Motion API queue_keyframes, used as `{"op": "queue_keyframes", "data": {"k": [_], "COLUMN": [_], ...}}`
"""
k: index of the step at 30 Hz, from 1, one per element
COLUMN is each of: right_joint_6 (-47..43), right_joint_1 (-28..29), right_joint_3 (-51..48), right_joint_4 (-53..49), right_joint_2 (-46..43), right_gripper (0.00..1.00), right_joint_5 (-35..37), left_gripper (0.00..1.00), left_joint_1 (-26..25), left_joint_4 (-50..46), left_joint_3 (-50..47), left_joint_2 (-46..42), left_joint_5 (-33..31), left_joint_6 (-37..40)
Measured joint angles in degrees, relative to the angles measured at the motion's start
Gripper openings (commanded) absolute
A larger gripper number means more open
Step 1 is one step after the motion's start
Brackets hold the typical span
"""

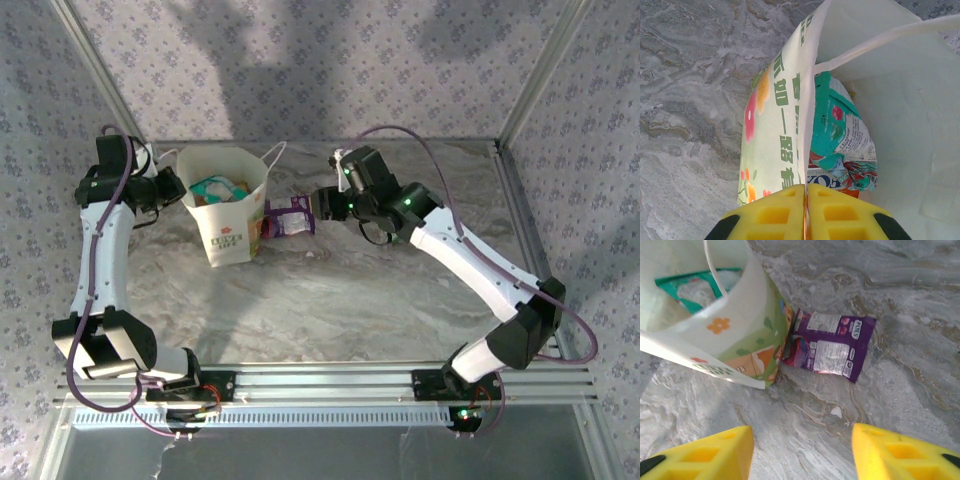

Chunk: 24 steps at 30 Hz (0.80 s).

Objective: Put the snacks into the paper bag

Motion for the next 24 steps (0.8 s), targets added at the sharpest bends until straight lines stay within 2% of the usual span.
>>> {"op": "queue_keyframes", "data": {"k": [6,15,24], "right_joint_6": [4.8,15.1,22.8], "right_joint_1": [-0.3,-1.1,-1.6], "right_joint_3": [-6.8,-12.1,-12.3], "right_joint_4": [4.4,12.3,16.0], "right_joint_2": [0.0,5.4,12.9], "right_gripper": [0.74,0.78,0.80], "right_joint_5": [-3.0,-8.5,-12.4], "left_gripper": [0.13,0.13,0.13], "left_joint_1": [0.0,0.0,0.0], "left_joint_4": [-0.2,-0.6,-0.7], "left_joint_3": [0.0,0.0,-0.2], "left_joint_2": [-0.5,-0.7,-0.8], "left_joint_5": [0.0,-0.2,-0.9], "left_joint_6": [0.0,0.0,0.0]}}
